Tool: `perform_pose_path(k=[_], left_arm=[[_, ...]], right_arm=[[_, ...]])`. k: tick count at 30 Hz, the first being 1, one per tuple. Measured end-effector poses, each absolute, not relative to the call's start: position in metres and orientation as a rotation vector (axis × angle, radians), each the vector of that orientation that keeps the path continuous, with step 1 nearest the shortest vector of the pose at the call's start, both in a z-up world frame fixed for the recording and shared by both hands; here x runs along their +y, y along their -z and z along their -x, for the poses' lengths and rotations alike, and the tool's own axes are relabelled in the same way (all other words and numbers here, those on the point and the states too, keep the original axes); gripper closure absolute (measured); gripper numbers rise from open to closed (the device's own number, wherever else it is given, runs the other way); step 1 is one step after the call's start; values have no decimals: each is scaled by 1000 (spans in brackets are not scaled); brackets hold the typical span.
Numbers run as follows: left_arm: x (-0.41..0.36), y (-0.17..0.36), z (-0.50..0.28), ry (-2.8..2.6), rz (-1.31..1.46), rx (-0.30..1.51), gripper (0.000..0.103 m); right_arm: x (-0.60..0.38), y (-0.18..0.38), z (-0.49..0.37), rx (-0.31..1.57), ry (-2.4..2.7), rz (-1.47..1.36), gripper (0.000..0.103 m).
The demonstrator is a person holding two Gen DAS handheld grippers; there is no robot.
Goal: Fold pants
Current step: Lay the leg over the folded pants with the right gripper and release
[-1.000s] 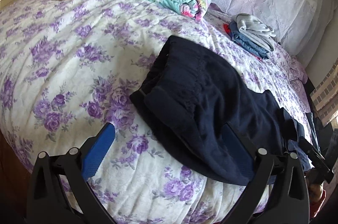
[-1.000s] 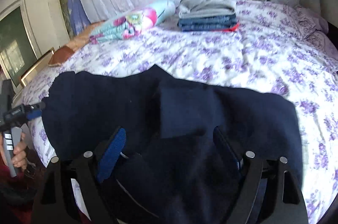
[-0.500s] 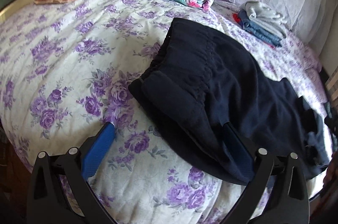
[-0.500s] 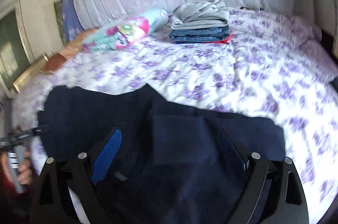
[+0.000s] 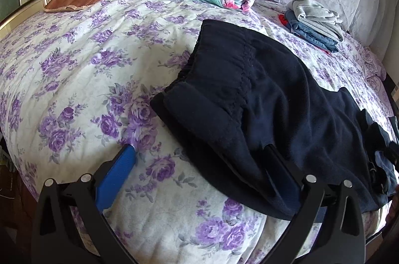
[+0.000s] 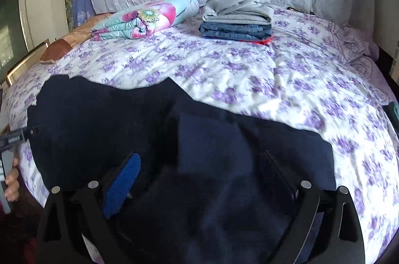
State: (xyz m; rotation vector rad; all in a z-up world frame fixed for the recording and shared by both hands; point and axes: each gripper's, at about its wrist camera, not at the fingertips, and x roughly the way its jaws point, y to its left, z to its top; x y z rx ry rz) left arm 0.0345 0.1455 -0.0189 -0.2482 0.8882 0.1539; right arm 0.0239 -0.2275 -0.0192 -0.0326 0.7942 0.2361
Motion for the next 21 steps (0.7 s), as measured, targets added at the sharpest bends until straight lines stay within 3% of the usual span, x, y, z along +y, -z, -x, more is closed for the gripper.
perform_pose_path(k=[3,21], left_arm=[[143,19,-34,-167,234,883,4],[134,16,-32,-167,208,885,4]], right_arm=[[-235,48,-27,838,-254,-10,3],[-266,27,17,713,-278,-134,3]])
